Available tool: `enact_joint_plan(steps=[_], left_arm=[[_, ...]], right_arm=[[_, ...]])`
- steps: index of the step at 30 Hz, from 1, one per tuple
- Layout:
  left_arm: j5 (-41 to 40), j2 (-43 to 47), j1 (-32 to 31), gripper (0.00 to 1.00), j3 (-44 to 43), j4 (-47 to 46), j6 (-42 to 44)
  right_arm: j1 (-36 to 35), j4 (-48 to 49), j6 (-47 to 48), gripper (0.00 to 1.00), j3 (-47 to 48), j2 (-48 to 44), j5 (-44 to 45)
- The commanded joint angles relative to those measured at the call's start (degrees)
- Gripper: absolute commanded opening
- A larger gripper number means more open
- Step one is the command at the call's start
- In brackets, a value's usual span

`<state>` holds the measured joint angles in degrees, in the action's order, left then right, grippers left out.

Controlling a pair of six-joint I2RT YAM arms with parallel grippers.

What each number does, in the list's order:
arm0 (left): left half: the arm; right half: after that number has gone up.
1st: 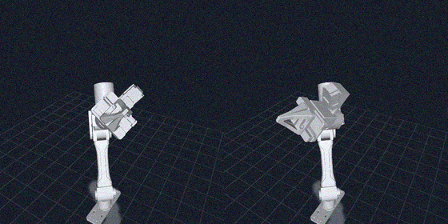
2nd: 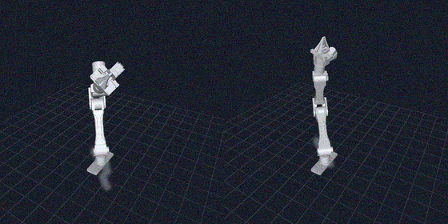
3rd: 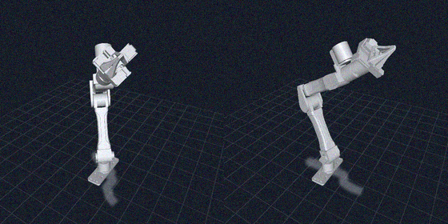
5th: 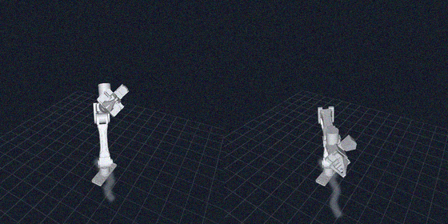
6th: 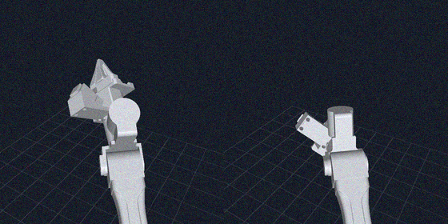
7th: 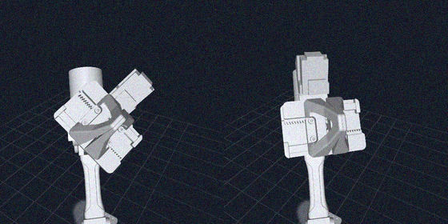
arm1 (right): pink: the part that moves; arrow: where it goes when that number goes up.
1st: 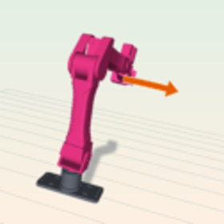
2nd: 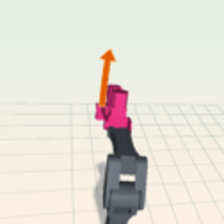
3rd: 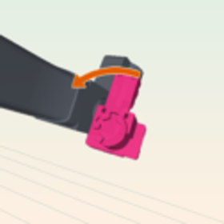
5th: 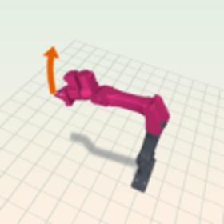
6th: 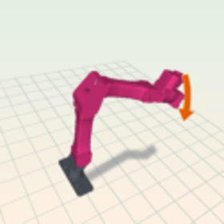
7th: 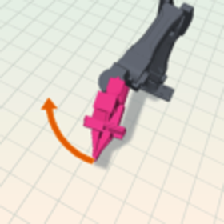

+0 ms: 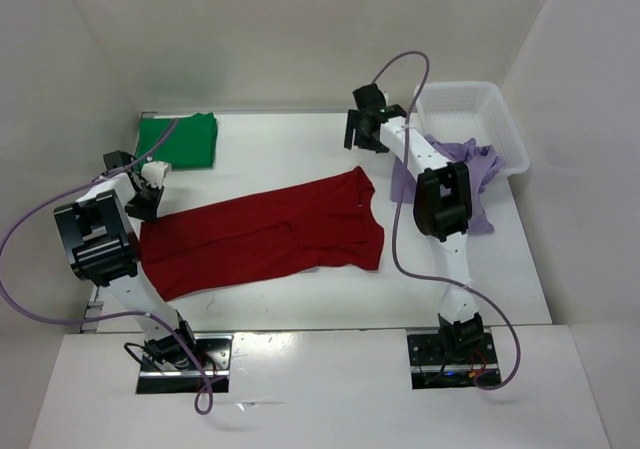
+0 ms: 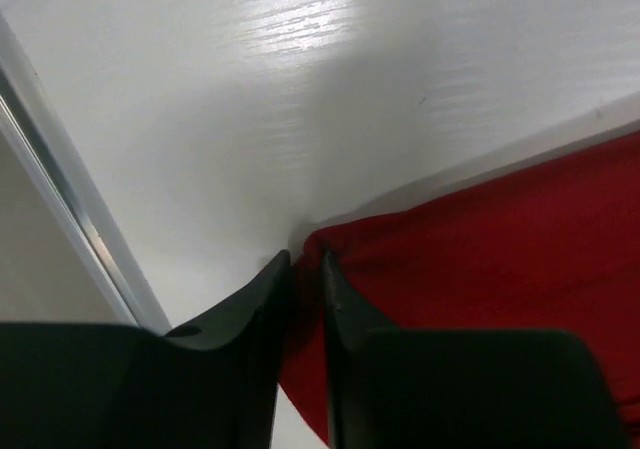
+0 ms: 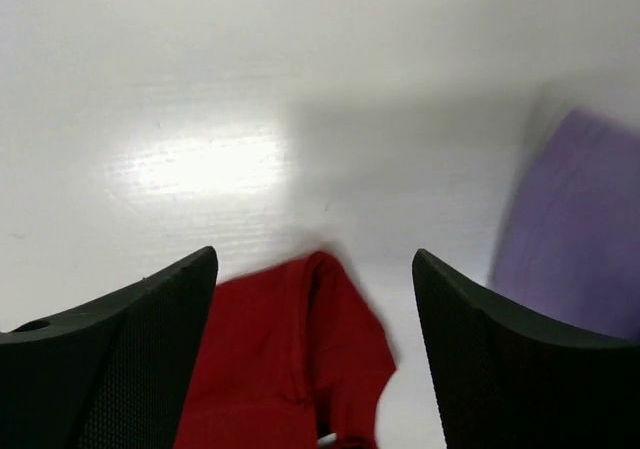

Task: Fold and stack the t-shirts
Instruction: Fold the other side of the tshirt into a rectangle

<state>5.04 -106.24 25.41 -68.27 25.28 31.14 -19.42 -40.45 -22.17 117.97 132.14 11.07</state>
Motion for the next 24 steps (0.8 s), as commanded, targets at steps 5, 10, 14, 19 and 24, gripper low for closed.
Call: enact_joint_plan(steps=[5,10,14,19,24], left_arm=[[-3.5,3.6,1.1,0.57,-0.2,4.7,-0.9],[-2.8,15.1,2.4,0.70,0.2,10.0,3.4],[-5.6,17.6,2.4,0.71,4.4,15.2,6.9],[-8.3,23.6,2.9,0.71,11.0,20.0,7.4],[-9.0,25.9,2.9,0.71,18.7,22.0,8.1]], right_arm=[[-2.2,-10.3,3.3,0.85,0.7,-7.9,5.0],[-4.3,-1.4,-3.4,0.83,-28.9,-32.2,0.1],[-5.4,0.4,-10.9,0.79,-50.0,-43.4,-3.5],[-5.5,3.4,-20.4,0.77,-64.3,-51.7,-10.1],[-9.0,6.5,-23.6,0.76,-71.1,-55.1,-11.3]])
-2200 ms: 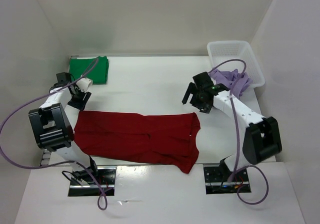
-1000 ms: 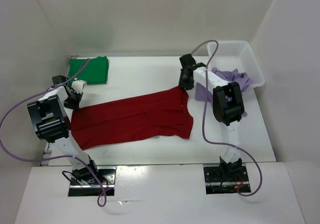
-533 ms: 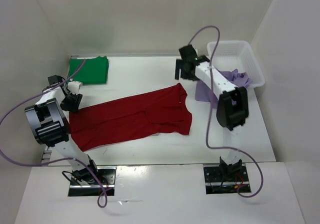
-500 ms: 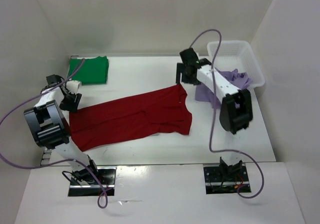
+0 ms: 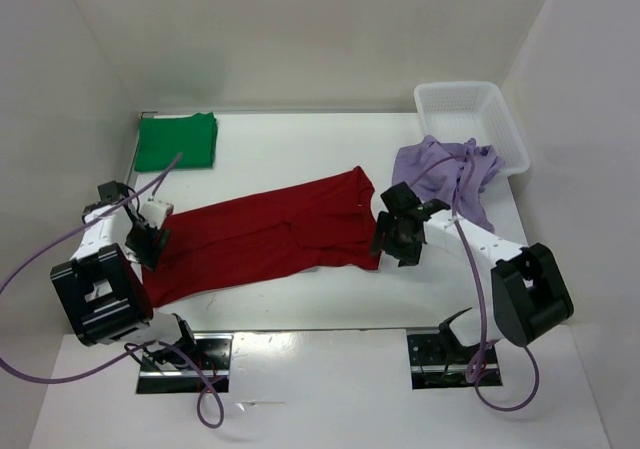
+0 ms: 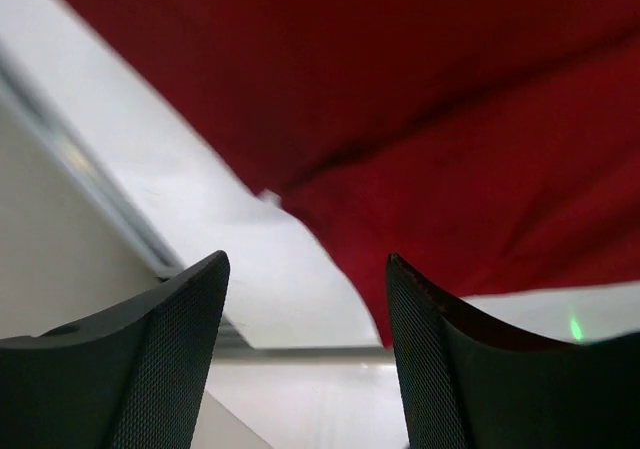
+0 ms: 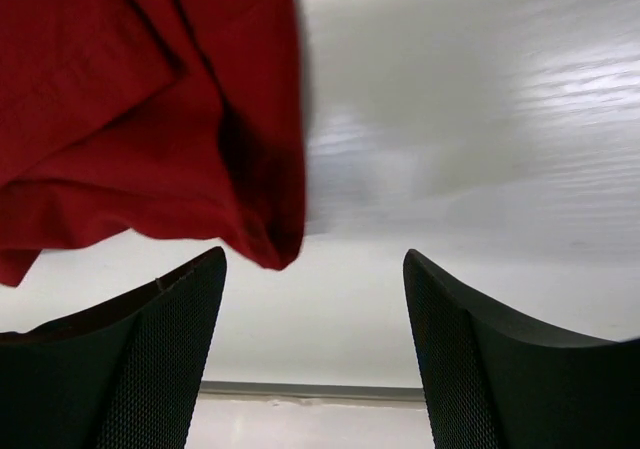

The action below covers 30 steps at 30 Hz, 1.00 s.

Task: Fold and stack the t-shirts
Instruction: Fold the other side of the tshirt into a rectangle

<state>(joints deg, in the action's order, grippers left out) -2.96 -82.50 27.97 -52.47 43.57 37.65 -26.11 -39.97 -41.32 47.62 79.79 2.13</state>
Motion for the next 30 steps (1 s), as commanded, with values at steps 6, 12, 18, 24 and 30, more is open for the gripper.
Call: enact_joint_plan(steps=[6,12,18,24,30], left_arm=[[-2.3,0.3,0.3,0.71,7.6,0.5,1.6],[-3.0,-2.9,0.3,0.42,11.0,-3.5,1.6],[-3.0,-8.6,0.3,0.00,9.5,-5.6,2.1],[-6.3,-7.9,0.3,0.00,7.9,-6.5,3.8],[-3.6,-7.4,0.3,0.05,7.4,-2.4,4.4]], right_arm=[[-2.9,11.1,-5.2,0.76,-2.8,3.0,-4.3],[-2.4,12.0,-4.7,0.64,-2.8,9.1,-5.0],[2.7,9.5,-2.5,0.06,-2.8,10.7,-4.2],[6.9,4.8,-1.3,0.00,3.1,11.4,4.7],[6.9,2.8,-0.1,0.65,4.4,14.4,5.1]])
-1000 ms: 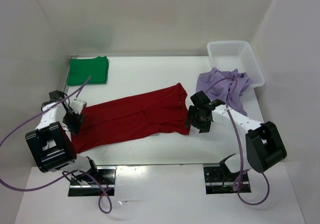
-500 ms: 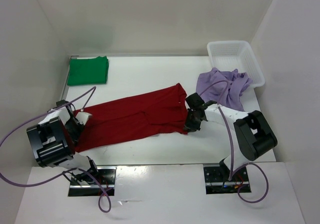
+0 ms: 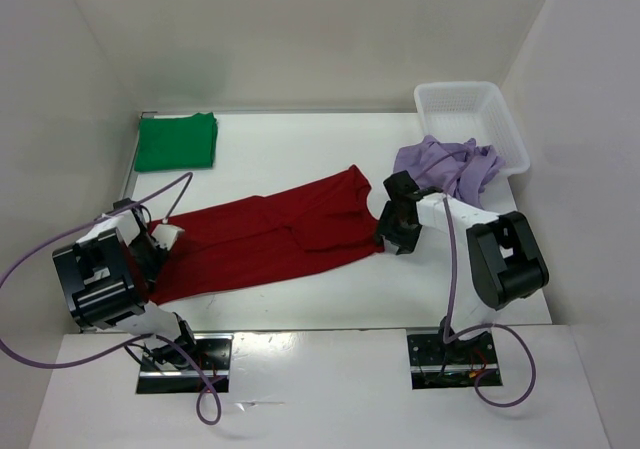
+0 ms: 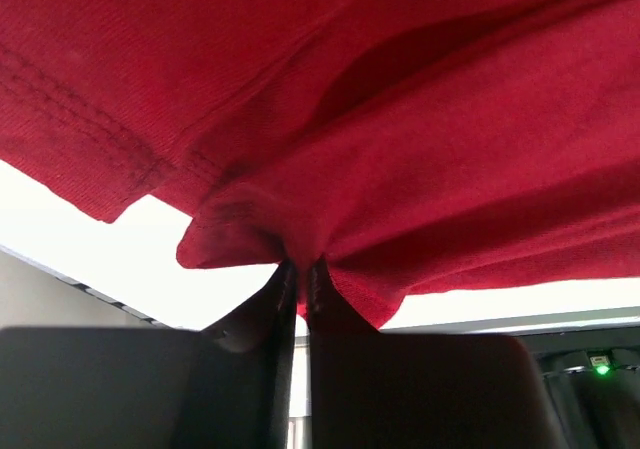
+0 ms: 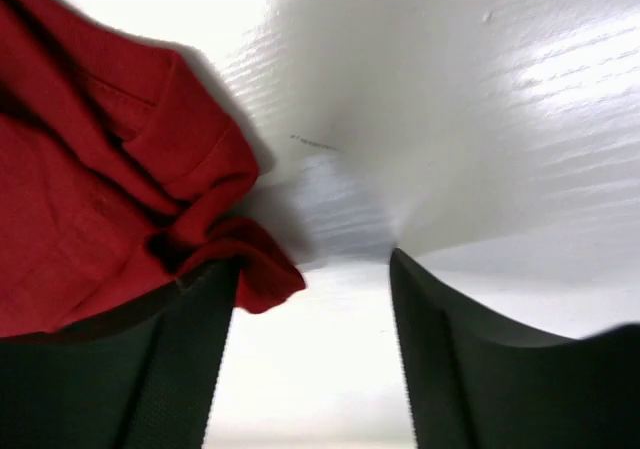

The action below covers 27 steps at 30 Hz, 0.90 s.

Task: Fold and stack the t-shirts
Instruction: Fold the other side of the tshirt into a rectangle, then rotate the tshirt 90 degrees

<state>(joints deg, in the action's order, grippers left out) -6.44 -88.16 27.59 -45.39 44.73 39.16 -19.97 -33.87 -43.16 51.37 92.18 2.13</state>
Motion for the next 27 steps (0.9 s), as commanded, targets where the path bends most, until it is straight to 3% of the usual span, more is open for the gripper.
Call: enact_joint_plan(steps=[1,3,5,8,14,17,23,27], left_arm=[[0.4,-1.8,0.7,0.20,-0.2,-1.6,2.9],[0.4,-1.2,0.7,0.36,-0.2,1.1,3.4],[0.4,0.5,0.7,0.44,-0.2,3.0,4.0],[0.4,3.9,0.7,0.47,-2.3,7.4,4.5],[3.3,6.1,0.7,0.52,-15.5,13.9,3.7],[5.3,3.1,0.7,0.59,-19.7,6.6,0.6],[10.2,-9.7,-0.6,0.61,-27.1,-2.5,-5.9],[5.7,-13.7,-3.9,0.66,-26.6,-11.3,-7.8]], right_arm=[[0.7,-3.3,1.8,0.68,0.7,2.0,5.1],[0.2,-3.3,1.8,0.71,0.7,1.3,4.3],[0.2,-4.4,1.8,0.72,1.2,-1.3,3.8],[0.2,-6.9,-0.3,0.72,1.2,-7.0,3.8],[-5.1,-6.2,-9.0,0.72,-2.1,-16.7,0.5],[-5.1,-2.1,-12.2,0.72,-5.3,-18.8,-0.2],[-5.1,2.4,-11.4,0.72,-4.4,-8.4,-0.2],[-5.1,4.5,-10.9,0.72,-3.8,-3.5,-0.9]])
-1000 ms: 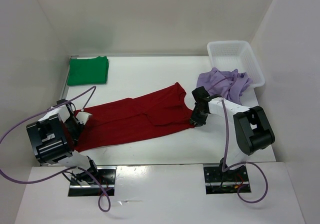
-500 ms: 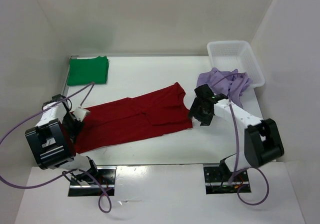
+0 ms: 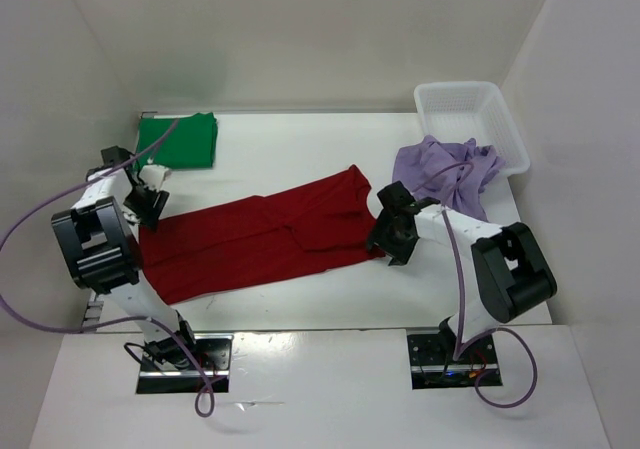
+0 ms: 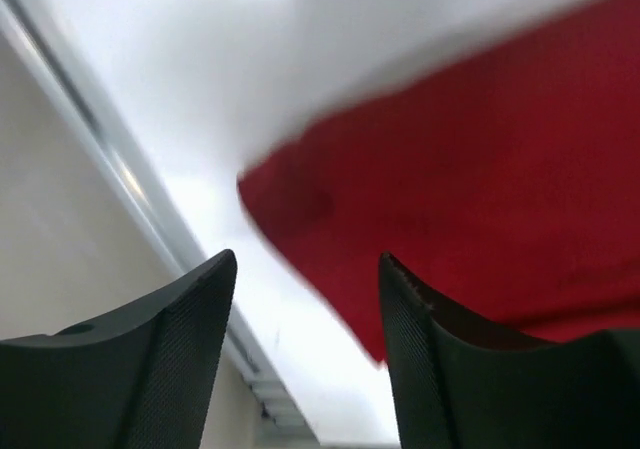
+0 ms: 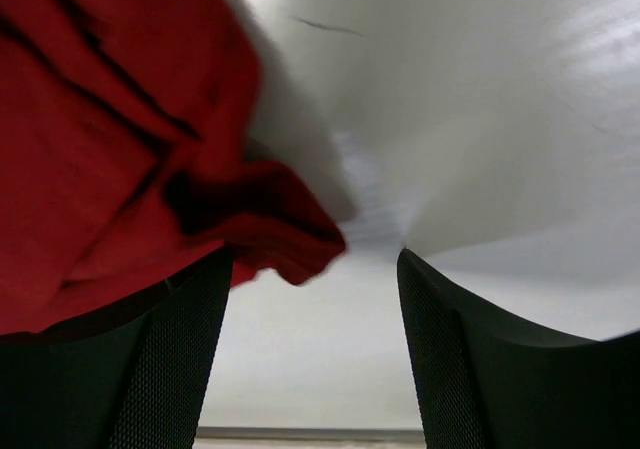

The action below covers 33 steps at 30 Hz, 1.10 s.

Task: Fold and stack the t-shirts
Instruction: Rotate the tshirt 90 degrees

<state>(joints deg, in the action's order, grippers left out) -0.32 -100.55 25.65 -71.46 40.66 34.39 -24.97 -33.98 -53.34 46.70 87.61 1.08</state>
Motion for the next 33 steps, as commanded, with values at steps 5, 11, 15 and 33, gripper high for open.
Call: enact_joint_plan(steps=[5,11,15,33], left_arm=[[-7.9,-5.6,-2.0,0.69,1.4,-12.7,-2.2],[-12.4,-7.6,-2.0,0.41,8.2,-15.9,2.6],[-13.0,-4.5,-1.5,0.30,13.5,-13.2,6.2],[-3.9,6.2,-14.2,0.51,18.5,6.8,2.6]], right_arm=[[-0.1,6.3,-0.7,0.66,-0.9,1.7,-1.9],[-0.1,7.3,1.9,0.11,0.2,4.7,-2.6],[2.1,5.3,7.9,0.00,8.0,11.9,-0.1],[7.7,-24.2,31.5,0.10,117.2,74.4,13.0]])
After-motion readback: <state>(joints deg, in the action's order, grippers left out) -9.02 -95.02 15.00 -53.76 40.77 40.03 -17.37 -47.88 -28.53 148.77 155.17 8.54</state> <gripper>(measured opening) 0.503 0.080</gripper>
